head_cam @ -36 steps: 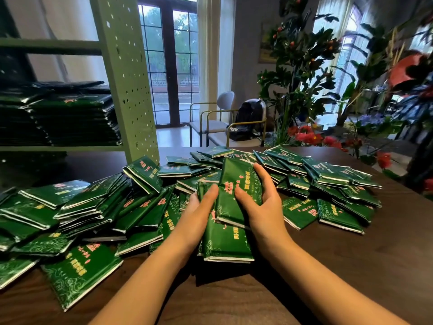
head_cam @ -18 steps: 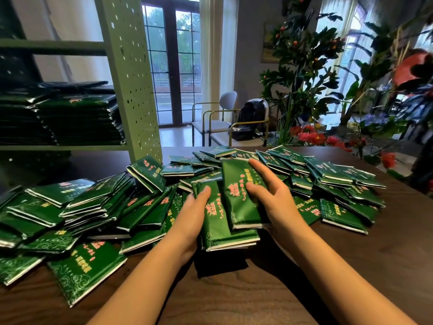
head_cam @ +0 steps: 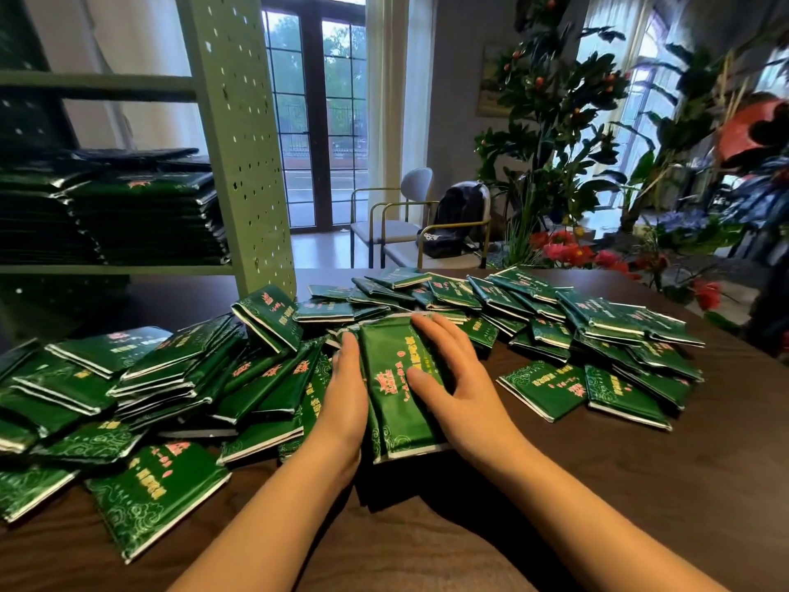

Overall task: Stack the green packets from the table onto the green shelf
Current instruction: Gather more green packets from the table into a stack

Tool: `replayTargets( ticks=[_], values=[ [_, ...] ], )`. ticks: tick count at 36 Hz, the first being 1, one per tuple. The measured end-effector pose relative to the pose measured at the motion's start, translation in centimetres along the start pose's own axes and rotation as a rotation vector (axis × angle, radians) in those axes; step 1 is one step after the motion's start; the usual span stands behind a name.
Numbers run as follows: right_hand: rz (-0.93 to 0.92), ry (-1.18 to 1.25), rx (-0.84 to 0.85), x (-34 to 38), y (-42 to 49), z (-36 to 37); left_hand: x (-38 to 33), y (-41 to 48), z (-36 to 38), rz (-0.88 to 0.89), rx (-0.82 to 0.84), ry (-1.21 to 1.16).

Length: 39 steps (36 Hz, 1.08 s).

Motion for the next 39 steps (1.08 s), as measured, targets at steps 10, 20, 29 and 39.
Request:
replayTargets(
  ticks=[10, 20, 29, 39],
  values=[
    [-0.016, 0.008, 0.117, 0.0, 0.2, 0.4, -0.5, -0.4, 0.8, 0.063, 0.12, 0.092],
    [0.216, -0.777, 0.012, -4.9, 1.8, -7.7, -0.6, -0.7, 0.5, -0.014, 0.104, 0.057],
    [0.568, -1.019, 0.186, -7.4, 0.8, -10.5, -0.9, -1.0, 0.7, -0.022, 0.095, 0.048],
    [0.285, -0.673, 0.35, -5.4, 1.1, -6.4, -1.2, -1.5, 0.9, -0.058, 0.089, 0.023]
  ],
)
Point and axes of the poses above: each hand's wrist, its own y-axis towards the middle knuckle, its own z-axis out of the palm, x = y × z, the point moved 6 cm from there along y, towards the middle knuckle, and after that the axes turned 3 degrees about x, right-handed, at the moved point
